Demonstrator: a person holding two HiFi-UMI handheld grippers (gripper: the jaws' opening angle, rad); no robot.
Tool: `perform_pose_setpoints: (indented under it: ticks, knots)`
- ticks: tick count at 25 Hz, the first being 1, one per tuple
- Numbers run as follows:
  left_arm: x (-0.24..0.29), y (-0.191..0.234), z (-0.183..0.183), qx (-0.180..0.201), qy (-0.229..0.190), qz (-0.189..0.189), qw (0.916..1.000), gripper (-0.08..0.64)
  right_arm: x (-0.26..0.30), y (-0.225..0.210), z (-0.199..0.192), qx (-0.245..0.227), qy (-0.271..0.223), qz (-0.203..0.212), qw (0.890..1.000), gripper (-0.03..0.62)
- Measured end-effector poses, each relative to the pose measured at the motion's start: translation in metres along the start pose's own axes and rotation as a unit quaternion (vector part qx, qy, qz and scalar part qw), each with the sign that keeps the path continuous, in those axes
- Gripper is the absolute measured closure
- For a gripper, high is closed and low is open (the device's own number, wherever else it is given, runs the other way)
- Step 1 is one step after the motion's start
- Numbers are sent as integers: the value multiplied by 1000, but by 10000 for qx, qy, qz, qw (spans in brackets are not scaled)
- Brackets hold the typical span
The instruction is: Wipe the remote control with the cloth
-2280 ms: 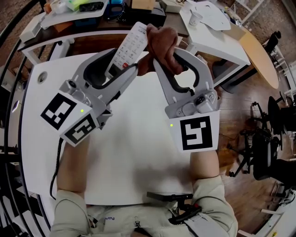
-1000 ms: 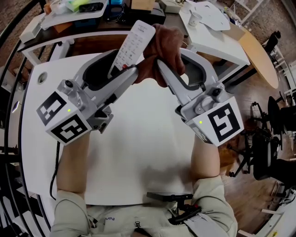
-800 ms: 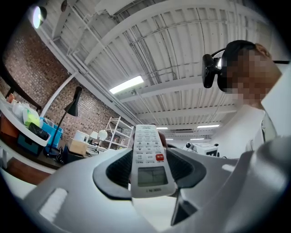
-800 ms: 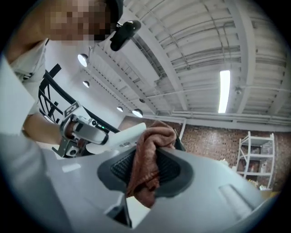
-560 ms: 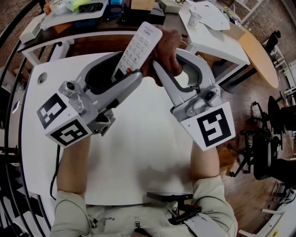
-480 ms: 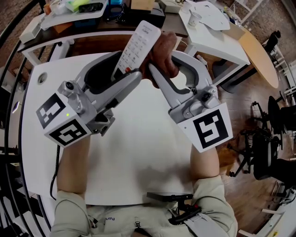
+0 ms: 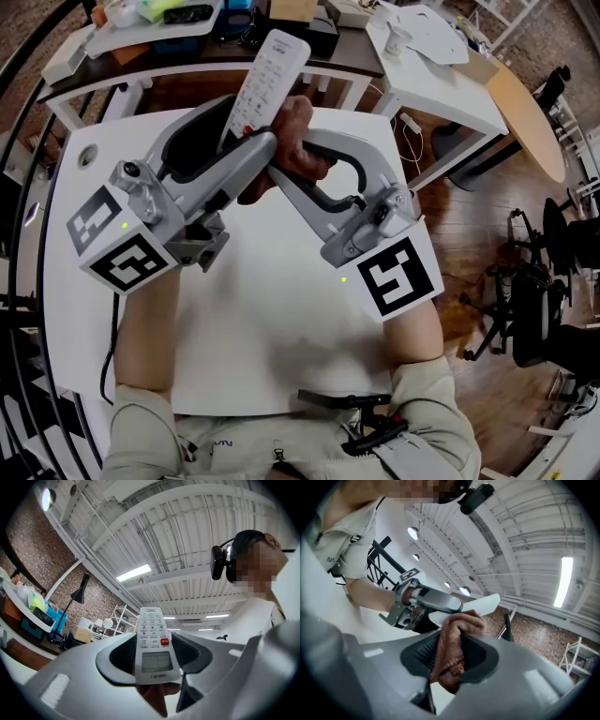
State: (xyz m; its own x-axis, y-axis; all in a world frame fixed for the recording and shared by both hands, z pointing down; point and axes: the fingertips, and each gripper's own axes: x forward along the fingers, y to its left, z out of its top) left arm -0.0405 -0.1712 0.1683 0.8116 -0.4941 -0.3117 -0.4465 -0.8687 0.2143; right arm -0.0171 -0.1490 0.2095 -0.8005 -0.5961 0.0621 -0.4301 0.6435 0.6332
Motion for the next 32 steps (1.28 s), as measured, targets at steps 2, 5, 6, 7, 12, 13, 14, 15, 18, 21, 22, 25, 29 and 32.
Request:
perform_pose_setpoints:
  ticks: [2, 5, 6, 7, 12, 13, 14, 15, 18, 21, 22, 25, 29, 32]
  knots:
    - [-1, 1, 1, -20, -19, 20, 10000, 316, 2, 9, -3, -114, 95, 223, 9996, 489]
    - [-2, 2, 2, -36, -54, 39, 10000, 316, 3, 18, -4, -241, 146, 455, 9986, 489]
    - [-2, 3, 3, -41, -64, 43, 10000, 316, 3, 20, -4, -260, 148, 512, 9982, 489]
    - [-2, 3, 3, -45, -73, 46, 10000, 316, 3, 22, -4, -274, 146, 561, 9979, 489]
    - [-3, 3, 4, -35, -88, 43, 9999, 316, 0, 18, -6, -347, 186, 595, 9974, 489]
    - [-2, 2, 4, -20, -76, 33, 10000, 316, -1, 13, -6, -332, 199, 526, 9979, 489]
    - [-2, 1, 3, -1, -55, 16, 10000, 316, -3, 7, -7, -288, 204, 418, 9985, 489]
    - [-1, -1, 2, 17, -28, -14, 10000, 316, -5, 0, -8, -206, 191, 273, 9992, 489]
    - [4, -10, -1, 24, 54, -254, 9997, 316, -9, -26, -6, 167, 34, -330, 9993, 489]
    - [8, -18, -6, -2, 147, -467, 9988, 316, -14, -52, -5, 441, -82, -936, 9946, 488]
    - [9, -19, -8, -13, 184, -501, 9986, 316, -16, -60, -6, 529, -120, -1087, 9926, 489]
    - [10, -23, -17, 3, 330, -531, 9980, 316, -23, -74, -6, 681, -237, -1339, 9884, 489]
    - [14, -31, -25, 2, 463, -676, 9966, 316, -20, -75, -6, 629, -279, -1329, 9887, 488]
    - [15, -31, -25, -27, 460, -676, 9966, 316, -14, -66, -4, 574, -278, -1168, 9911, 489]
